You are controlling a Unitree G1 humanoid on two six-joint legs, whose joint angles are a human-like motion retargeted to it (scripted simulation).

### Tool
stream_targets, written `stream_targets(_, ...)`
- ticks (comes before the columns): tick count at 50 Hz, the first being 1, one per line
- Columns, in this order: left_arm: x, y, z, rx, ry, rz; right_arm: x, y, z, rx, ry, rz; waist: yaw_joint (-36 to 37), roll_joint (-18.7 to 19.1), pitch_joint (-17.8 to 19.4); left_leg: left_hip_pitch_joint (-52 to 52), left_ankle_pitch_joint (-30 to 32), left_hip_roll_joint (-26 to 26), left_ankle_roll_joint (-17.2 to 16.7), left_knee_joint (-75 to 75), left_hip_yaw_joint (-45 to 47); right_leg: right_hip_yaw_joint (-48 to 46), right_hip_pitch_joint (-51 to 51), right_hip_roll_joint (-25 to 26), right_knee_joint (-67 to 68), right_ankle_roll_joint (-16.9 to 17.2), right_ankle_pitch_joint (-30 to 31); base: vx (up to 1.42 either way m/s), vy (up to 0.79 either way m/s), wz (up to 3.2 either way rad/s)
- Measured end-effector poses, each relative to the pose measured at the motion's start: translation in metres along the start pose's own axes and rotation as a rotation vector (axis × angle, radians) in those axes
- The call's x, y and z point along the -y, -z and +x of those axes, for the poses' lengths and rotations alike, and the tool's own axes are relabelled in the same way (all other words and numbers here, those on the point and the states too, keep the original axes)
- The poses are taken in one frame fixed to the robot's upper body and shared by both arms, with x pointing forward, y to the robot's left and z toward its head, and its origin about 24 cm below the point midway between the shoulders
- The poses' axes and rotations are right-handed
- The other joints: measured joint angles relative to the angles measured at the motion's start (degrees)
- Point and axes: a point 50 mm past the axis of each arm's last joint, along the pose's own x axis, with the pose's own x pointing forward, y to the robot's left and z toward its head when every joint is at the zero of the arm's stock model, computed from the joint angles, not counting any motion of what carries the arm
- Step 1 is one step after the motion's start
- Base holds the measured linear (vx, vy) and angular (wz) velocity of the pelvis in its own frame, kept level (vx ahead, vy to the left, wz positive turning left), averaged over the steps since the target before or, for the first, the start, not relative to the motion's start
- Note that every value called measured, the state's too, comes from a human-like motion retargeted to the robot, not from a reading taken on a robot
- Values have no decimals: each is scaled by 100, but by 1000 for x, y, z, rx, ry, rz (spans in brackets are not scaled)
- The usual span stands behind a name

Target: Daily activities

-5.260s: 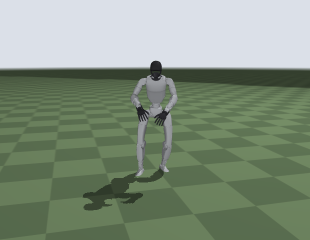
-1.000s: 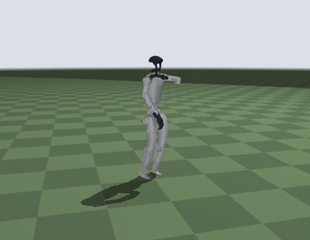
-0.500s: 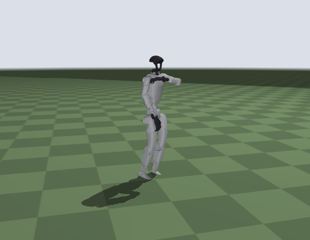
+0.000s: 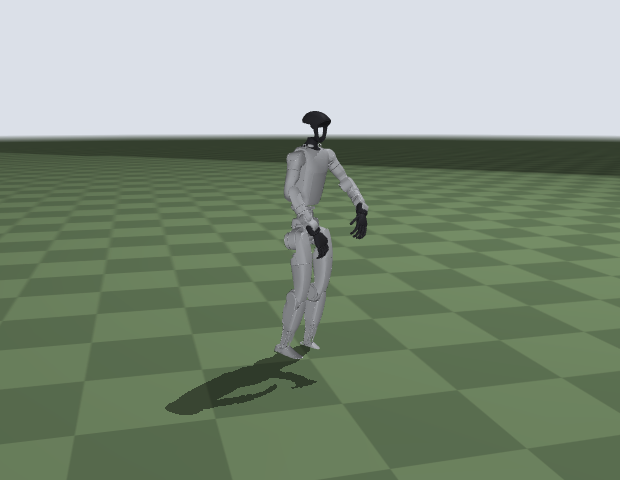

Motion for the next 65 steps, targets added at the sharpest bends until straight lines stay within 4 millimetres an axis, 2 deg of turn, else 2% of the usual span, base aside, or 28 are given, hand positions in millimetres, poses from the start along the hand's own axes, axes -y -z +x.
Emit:
stream_targets(3, 48, 52, -11, -182, -2, -235, 3, -4, -1, 28, 15, 18, 49, -4, 30, 8, -26, 29, -16, 51, 7, 2, 81, 50, -112, -7, 59, 0, 0, 0)
stream_targets(6, 94, 86, -26, -325, -35, -453, 5, -6, -3, 53, 40, 54, 110, 14, 56, 3, -92, 57, -39, 161, 18, -10, 183, 103, -230, -13, 108, 0, 0, 0)
stream_targets(10, 143, 108, -44, -455, -117, -698, 5, -5, -6, 75, 83, 124, 209, 69, 83, -25, -218, 89, -82, 378, 20, -43, 335, 177, -388, -23, 162, 0, 0, 0)
stream_targets(14, 172, 114, -54, -522, -211, -873, 2, -2, -8, 81, 125, 201, 315, 132, 95, -66, -347, 110, -110, 620, 2, -94, 473, 238, -509, -32, 194, 0, 0, 0)
stream_targets(17, 185, 113, -58, -541, -270, -960, -2, 0, -9, 81, 149, 259, 386, 169, 90, -92, -424, 116, -120, 775, -27, -143, 556, 269, -561, -38, 200, 0, 0, 0)
stream_targets(21, 193, 109, -57, -533, -321, -1020, -7, 2, -9, 77, 170, 332, 460, 198, 70, -111, -498, 107, -116, 927, -81, -204, 629, 286, -576, -52, 180, 0, 0, 0)
stream_targets(33, 186, 96, -46, -453, -345, -998, -23, -1, -6, 87, 183, 494, 581, 189, -2, -99, -610, 62, -84, 1116, -177, -279, 709, 267, -474, -76, 54, 0, 0, 0)
stream_targets(38, 172, 97, -47, -426, -367, -952, -20, -10, -5, 131, 188, 519, 622, 168, 16, -95, -656, 65, -114, 1207, -165, -277, 724, 266, -396, -96, -15, 0, 0, 0)
stream_targets(42, 152, 105, -55, -419, -429, -892, -1, -23, -5, 195, 223, 494, 685, 149, 66, -126, -712, 73, -171, 1356, -143, -274, 732, 275, -314, -120, -90, 0, -1, 1)
stream_targets(45, 131, 114, -67, -422, -508, -830, 16, -30, -7, 236, 258, 455, 765, 140, 140, -187, -773, 82, -246, 1563, -121, -280, 740, 291, -233, -152, -158, 2, -6, 6)
stream_targets(49, 88, 127, -96, -420, -676, -693, 42, -43, -15, 308, 308, 370, 948, 173, 278, -367, -885, 117, -438, 2107, -53, -299, 765, 343, -86, -229, -274, 2, -7, 8)
stream_targets(53, 33, 131, -142, -407, -890, -466, 75, -62, -33, 413, 389, 262, 1178, 286, 453, -747, -716, 320, -684, 3059, 402, -400, 842, 402, 124, -319, -437, 3, -5, 27)
stream_targets(54, 18, 130, -156, -403, -946, -394, 84, -66, -39, 442, 418, 238, 1227, 314, 497, -879, -617, 504, -646, 3358, 663, -461, 867, 398, 191, -339, -493, 4, -5, 55)
stream_targets(55, 4, 126, -171, -399, -1002, -318, 93, -71, -46, 471, 448, 214, 1274, 338, 540, -1016, -525, 735, -568, 3668, 957, -531, 890, 387, 261, -358, -553, 5, -6, 69)
stream_targets(57, -25, 116, -203, -390, -1121, -151, 114, -79, -63, 528, 529, 171, 1352, 365, 603, -1298, -583, 1374, -38, 4259, 1664, -683, 920, 328, 380, -378, -675, 6, -6, 65)
stream_targets(59, -52, 101, -238, -385, -1243, 33, 135, -86, -84, 584, 626, 130, 1523, 446, 635, -1533, -679, 1692, 206, 4655, 1927, -714, 920, 332, 476, -393, -774, 8, -3, 26)
stream_targets(61, -75, 79, -275, -377, -1367, 227, 156, -92, -108, 639, 741, 93, 1745, 540, 655, -1738, -699, 1804, 278, 4875, 1982, -695, 898, 358, 549, -401, -850, 9, -2, 1)
stream_targets(65, -106, 24, -340, -341, -1577, 617, 188, -97, -156, 711, 966, 22, 2192, 736, 634, -1988, -702, 1816, 349, 4928, 1960, -661, 893, 346, 685, -358, -975, 10, 1, 0)
